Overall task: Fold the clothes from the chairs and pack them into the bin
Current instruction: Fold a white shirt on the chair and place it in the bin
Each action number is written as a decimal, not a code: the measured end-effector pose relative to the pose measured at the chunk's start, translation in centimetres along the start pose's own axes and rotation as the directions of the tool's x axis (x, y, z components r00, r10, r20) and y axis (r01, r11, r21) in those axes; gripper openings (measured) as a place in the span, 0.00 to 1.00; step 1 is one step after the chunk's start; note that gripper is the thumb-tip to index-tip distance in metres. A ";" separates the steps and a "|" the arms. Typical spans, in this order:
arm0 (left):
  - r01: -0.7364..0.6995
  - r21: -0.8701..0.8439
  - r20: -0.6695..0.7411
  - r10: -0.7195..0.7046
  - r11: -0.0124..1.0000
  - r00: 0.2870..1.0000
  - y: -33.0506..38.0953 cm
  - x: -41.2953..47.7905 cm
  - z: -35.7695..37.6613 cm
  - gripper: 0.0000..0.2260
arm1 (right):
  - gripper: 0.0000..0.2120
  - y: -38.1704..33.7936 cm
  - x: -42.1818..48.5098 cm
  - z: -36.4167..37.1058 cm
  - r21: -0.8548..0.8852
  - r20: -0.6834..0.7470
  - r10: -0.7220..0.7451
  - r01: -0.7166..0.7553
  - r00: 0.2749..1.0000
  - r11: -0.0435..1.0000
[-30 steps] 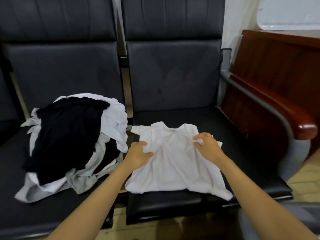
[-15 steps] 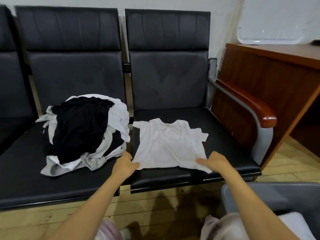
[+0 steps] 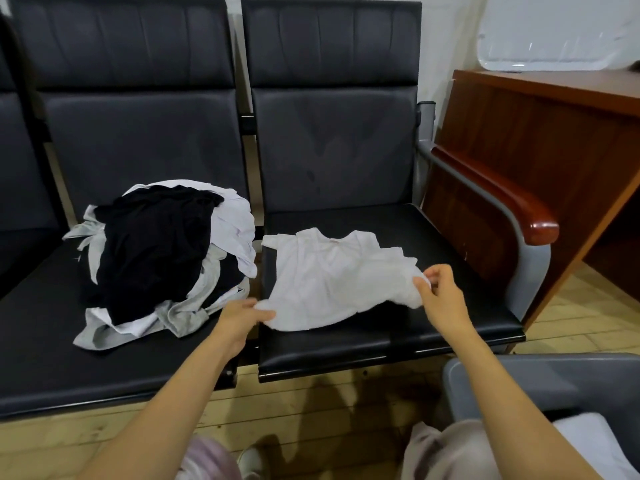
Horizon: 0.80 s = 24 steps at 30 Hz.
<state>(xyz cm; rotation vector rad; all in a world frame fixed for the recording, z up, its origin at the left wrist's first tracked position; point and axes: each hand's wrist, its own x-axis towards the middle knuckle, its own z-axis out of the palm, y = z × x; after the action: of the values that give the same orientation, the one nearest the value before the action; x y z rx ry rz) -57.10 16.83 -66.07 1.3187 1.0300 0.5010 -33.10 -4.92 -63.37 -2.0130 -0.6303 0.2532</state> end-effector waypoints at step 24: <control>-0.325 0.248 -0.189 0.375 0.912 0.908 -0.2 -0.4 1.4 0.16 | 0.14 1.5 0.5 1.6 -0.059 -0.035 0.136 -0.138 0.990 0.989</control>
<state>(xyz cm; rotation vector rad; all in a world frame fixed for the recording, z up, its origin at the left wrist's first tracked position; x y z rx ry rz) -56.16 15.68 -66.26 1.6810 1.0612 0.8554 -32.84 -4.01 -65.41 -2.1181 -0.4863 0.2874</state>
